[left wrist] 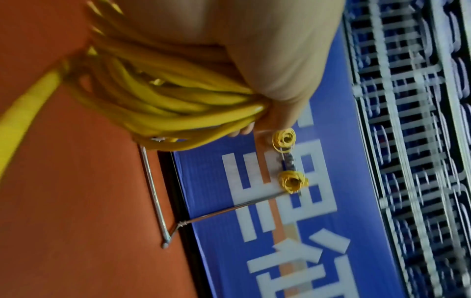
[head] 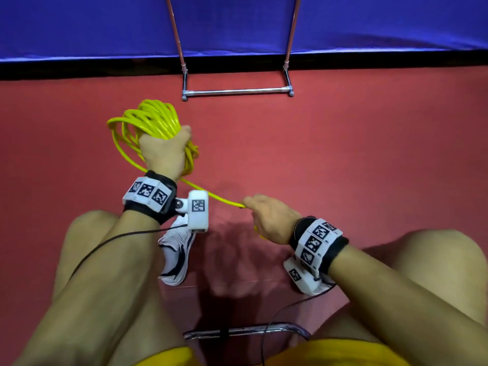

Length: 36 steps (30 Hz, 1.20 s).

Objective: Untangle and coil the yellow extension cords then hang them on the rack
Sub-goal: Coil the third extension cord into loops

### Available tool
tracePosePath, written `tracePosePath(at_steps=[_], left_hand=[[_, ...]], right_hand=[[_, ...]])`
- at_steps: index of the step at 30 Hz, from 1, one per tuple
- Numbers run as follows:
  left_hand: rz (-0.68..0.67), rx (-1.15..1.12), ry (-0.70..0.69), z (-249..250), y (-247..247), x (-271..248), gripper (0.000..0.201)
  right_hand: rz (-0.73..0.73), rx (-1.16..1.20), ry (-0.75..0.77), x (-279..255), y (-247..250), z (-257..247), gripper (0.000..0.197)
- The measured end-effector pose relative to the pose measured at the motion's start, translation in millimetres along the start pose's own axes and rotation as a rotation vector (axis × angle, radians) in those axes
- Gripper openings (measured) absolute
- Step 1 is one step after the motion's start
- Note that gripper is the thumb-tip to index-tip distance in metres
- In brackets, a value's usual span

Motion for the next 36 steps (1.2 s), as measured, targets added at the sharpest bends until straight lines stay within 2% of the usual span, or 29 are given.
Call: tracePosePath(at_steps=[1,3,6,8,10,11,13,15,17,19,22,26,29,32,36], left_hand=[[-0.061,0.147,-0.032,-2.5,-0.9,-0.9,0.033],[-0.236,0.298,-0.033,-10.3,-4.2,-6.5,0.036],[-0.519,0.447,0.079,-26.5,-12.3,-24.2,0.034],[-0.702,0.412,0.184,-37.2,-19.3,-42.0,0.041],[-0.84,0.202,0.379,-41.1,-27.0,-66.1,0.03],[-0.872,0.086,0.519,-41.6,-30.8,-79.9,0.027],[-0.912,-0.06,0.795,-47.2,-34.6,-105.3,0.041],[-1.016,-0.123,0.987,-51.8,-36.0,-125.3,0.076],[-1.152,-0.156,1.012,-52.1,-38.9,-136.0,0.095],[-1.22,-0.133,0.941,-50.0,-40.6,-139.9,0.082],[-1.225,-0.083,0.876,-47.5,-39.6,-141.6,0.054],[-1.189,-0.111,0.948,-46.9,-38.3,-143.0,0.052],[-1.208,-0.121,0.956,-42.4,-43.8,-146.1,0.061],[-1.213,-0.14,0.985,-37.8,-46.9,-147.8,0.045],[-1.198,-0.116,0.987,-34.3,-43.8,-143.9,0.041]], right_hand=[[0.093,-0.04,0.065,-2.0,16.4,-13.3,0.031],[0.328,-0.151,0.124,-7.7,53.8,-31.4,0.029],[0.604,-0.289,0.182,-14.3,94.3,-34.4,0.015],[0.711,-0.312,0.17,-16.9,109.6,-26.9,0.01],[0.814,-0.303,0.111,-18.7,119.2,-20.3,0.007],[0.85,-0.293,0.081,-18.6,121.9,-17.8,0.008],[0.878,-0.274,0.058,-16.0,123.1,-13.7,0.01],[0.84,-0.232,0.03,-11.1,119.3,-7.6,0.011],[0.74,-0.142,-0.01,-7.8,111.7,0.2,0.017],[0.607,-0.047,-0.025,-5.6,104.2,6.6,0.026],[0.402,0.081,-0.041,-4.4,104.2,17.6,0.042],[0.169,0.199,-0.114,-7.1,107.0,34.2,0.064],[0.129,0.313,-0.157,-9.1,107.3,41.6,0.067],[0.136,0.359,-0.171,-9.0,107.8,48.0,0.069],[0.145,0.355,-0.147,-8.8,105.5,44.6,0.068]])
Point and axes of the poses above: each hand's wrist, its own x-axis towards the middle knuckle, its own y-axis out of the back of the hand, z = x × y, the point moved 5 cm from there along x, towards the middle knuckle, and after that the axes turned 11 degrees about -x, right-handed, at the moved point
